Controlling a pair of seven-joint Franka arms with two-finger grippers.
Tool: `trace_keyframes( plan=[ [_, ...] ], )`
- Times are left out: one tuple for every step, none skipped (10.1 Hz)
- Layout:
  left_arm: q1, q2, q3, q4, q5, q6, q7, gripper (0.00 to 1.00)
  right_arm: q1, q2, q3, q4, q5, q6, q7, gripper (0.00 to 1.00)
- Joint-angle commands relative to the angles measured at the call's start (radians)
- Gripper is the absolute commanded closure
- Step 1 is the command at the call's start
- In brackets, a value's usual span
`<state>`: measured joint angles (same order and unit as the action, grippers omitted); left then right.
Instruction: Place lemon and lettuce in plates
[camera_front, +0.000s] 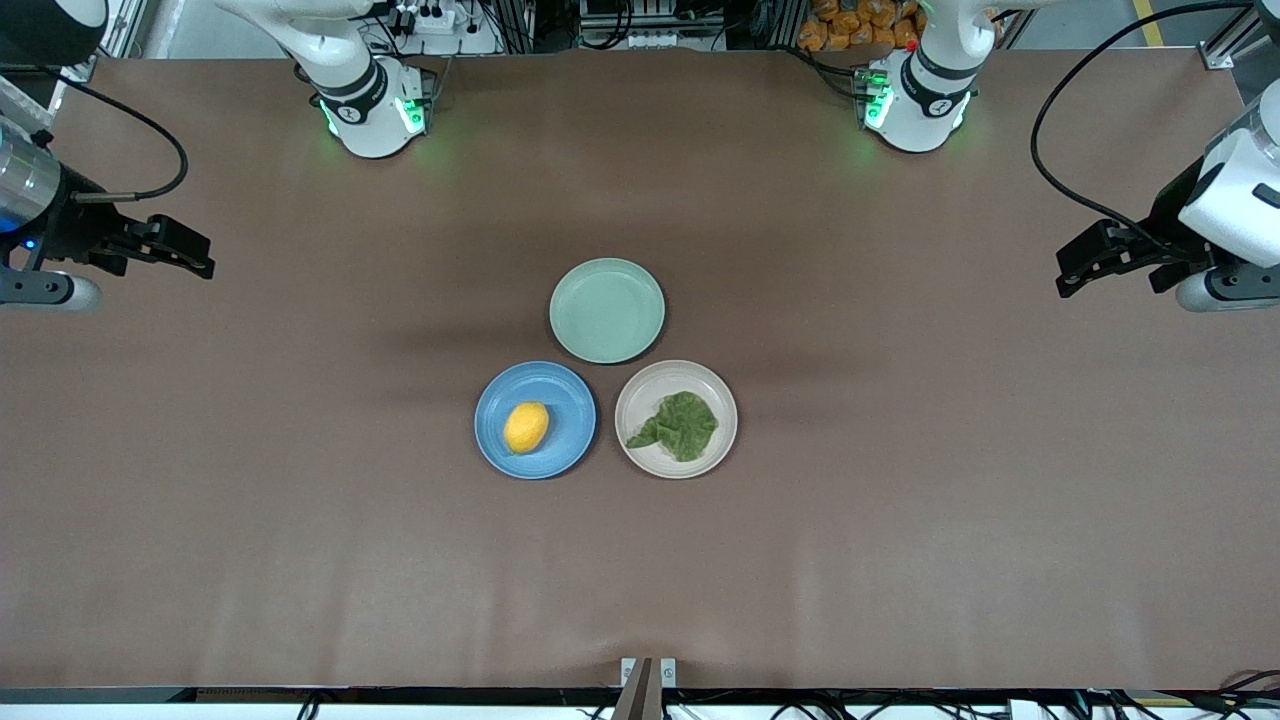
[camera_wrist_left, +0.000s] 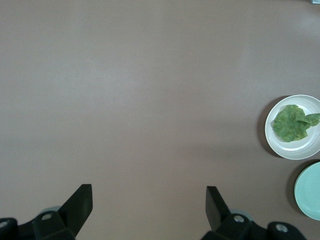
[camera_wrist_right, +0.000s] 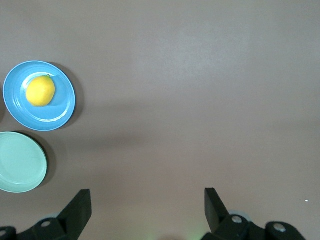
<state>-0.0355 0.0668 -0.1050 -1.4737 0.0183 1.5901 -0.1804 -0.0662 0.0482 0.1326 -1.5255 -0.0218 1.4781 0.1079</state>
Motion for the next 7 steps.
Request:
trace_keyframes(
  plan=[
    [0.009, -0.004, -0.004, 0.003, -0.023, 0.002, 0.029, 0.00, -0.001, -0.019, 0.001, -0.019, -0.013, 0.008, -0.011, 0.00],
    [0.009, -0.004, -0.004, 0.003, -0.021, -0.002, 0.029, 0.00, -0.001, -0.019, 0.001, -0.019, -0.012, 0.008, -0.011, 0.00],
    [0.008, -0.005, -0.004, 0.001, -0.021, -0.007, 0.029, 0.00, -0.001, -0.019, 0.001, -0.019, -0.010, 0.008, -0.011, 0.00],
    [0.009, -0.010, -0.005, 0.000, -0.021, -0.012, 0.027, 0.00, -0.003, -0.019, 0.001, -0.019, -0.010, 0.008, -0.013, 0.00],
    [0.008, -0.012, -0.005, -0.002, -0.021, -0.021, 0.025, 0.00, -0.003, -0.019, 0.001, -0.019, -0.010, 0.011, -0.013, 0.00],
    [0.008, -0.013, -0.007, -0.004, -0.021, -0.021, 0.022, 0.00, -0.003, -0.018, 0.001, -0.019, -0.009, 0.022, -0.013, 0.00],
    [0.008, -0.013, -0.007, -0.004, -0.021, -0.021, 0.021, 0.00, -0.003, -0.018, 0.001, -0.019, -0.007, 0.028, -0.013, 0.00]
  ],
)
